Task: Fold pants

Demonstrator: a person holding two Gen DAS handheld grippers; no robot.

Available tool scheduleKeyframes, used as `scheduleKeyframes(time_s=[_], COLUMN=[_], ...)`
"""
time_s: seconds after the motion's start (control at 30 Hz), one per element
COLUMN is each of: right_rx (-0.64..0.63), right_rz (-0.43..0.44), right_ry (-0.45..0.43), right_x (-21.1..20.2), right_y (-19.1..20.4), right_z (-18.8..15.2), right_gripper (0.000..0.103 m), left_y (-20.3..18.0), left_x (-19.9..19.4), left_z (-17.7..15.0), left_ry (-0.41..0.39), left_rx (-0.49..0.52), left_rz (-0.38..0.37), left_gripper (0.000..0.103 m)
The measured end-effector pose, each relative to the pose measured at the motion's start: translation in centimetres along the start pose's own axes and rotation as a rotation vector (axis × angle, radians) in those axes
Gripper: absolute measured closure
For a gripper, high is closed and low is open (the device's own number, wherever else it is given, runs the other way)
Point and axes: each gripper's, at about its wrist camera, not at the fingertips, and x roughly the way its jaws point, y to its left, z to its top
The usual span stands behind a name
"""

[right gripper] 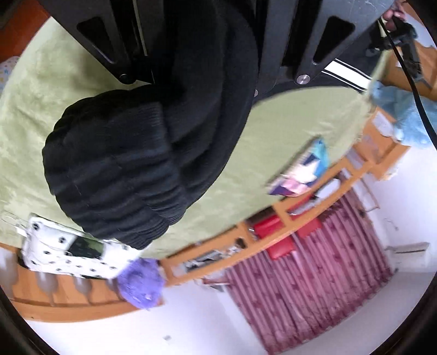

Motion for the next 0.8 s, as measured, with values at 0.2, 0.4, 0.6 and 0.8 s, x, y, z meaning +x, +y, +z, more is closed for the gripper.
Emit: scheduleKeyframes(time_s=[0.2,0.4,0.6,0.8], right_rx=[-0.012,-0.086,-0.048,-0.029], right_rz=[0.168,0.271,0.08,0.0], right_ry=[0.01,0.119,0.256,0.473], right_x=[-0.9,1.4,5.6,7.0], right_y=[6.8,11.8,7.3,2.6], right_z=[-0.7,-5.2,-8.7,-13.0], right_gripper=[0.091,0.091,0.085,0.08], left_y=[5.0,11.4,14.8,16.2], left_x=[-7.2,-12.6,-10.6,-9.6], left_z=[0.2,-1.5,-4.7,-7.9], left_ry=[-0.076,-0.102,-0.01,0.093], left_rx=[-0.028,-0.076,-0.118,-0.175], left_rz=[0.122,0.257,0.33,0.393], left_gripper=[0.093,0.092,0.082,0.052])
